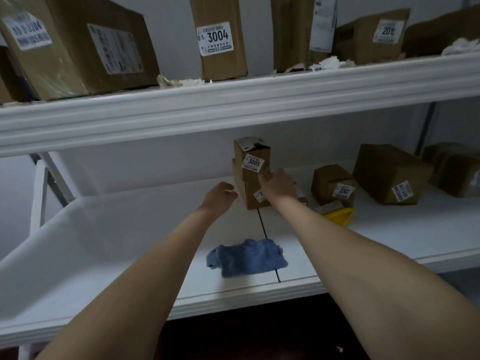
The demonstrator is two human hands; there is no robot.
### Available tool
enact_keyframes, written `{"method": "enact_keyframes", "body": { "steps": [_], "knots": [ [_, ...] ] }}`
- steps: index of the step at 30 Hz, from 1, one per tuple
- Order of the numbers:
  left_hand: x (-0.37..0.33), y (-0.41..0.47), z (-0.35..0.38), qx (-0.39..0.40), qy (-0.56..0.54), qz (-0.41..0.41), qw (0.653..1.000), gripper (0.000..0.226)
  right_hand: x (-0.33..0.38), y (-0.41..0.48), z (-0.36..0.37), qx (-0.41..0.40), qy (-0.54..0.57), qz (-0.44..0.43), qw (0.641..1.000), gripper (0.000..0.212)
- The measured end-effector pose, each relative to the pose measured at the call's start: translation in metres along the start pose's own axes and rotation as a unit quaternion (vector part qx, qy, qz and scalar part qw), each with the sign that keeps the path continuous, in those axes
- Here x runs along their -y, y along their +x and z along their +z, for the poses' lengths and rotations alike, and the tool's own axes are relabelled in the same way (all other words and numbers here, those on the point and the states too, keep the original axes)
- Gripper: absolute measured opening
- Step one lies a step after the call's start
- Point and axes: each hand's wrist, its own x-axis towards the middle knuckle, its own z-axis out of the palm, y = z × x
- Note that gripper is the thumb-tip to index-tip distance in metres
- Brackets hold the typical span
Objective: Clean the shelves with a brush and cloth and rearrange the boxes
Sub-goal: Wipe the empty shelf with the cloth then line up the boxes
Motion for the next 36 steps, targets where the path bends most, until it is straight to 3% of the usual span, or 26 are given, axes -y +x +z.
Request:
{"method": "enact_keyframes", "body": {
  "steps": [4, 9, 15, 18, 21, 27, 36],
  "knots": [
    [-0.017, 0.023, 0.007, -0.006, -0.220, -0.066, 0.973, 0.060, 0.005, 0.028, 0.004, -0.030, 0.164, 0.057, 0.984, 0.069],
    [-0.030, 0.048, 0.015, 0.017, -0.337, -0.106, 0.936, 0.066, 0.005, 0.060, 0.014, 0.009, 0.253, 0.096, 0.963, 0.070],
    [-0.033, 0.059, 0.018, 0.049, -0.354, -0.121, 0.926, 0.066, 0.006, 0.069, 0.021, 0.047, 0.274, 0.081, 0.957, 0.065],
    [-0.029, 0.056, 0.018, 0.069, -0.388, -0.116, 0.912, 0.050, 0.009, 0.065, 0.028, 0.069, 0.281, 0.070, 0.955, 0.064],
    [-0.018, 0.045, 0.009, 0.056, -0.394, -0.118, 0.910, 0.037, 0.013, 0.056, 0.033, 0.084, 0.282, 0.067, 0.953, 0.066],
    [0.013, 0.012, -0.029, 0.037, -0.389, -0.115, 0.913, 0.039, 0.033, 0.014, 0.050, 0.133, 0.246, 0.049, 0.959, 0.084],
    [0.070, -0.040, -0.090, -0.035, -0.363, -0.135, 0.921, 0.043, 0.078, -0.049, 0.106, 0.196, 0.288, 0.054, 0.936, 0.068]
  ]
}}
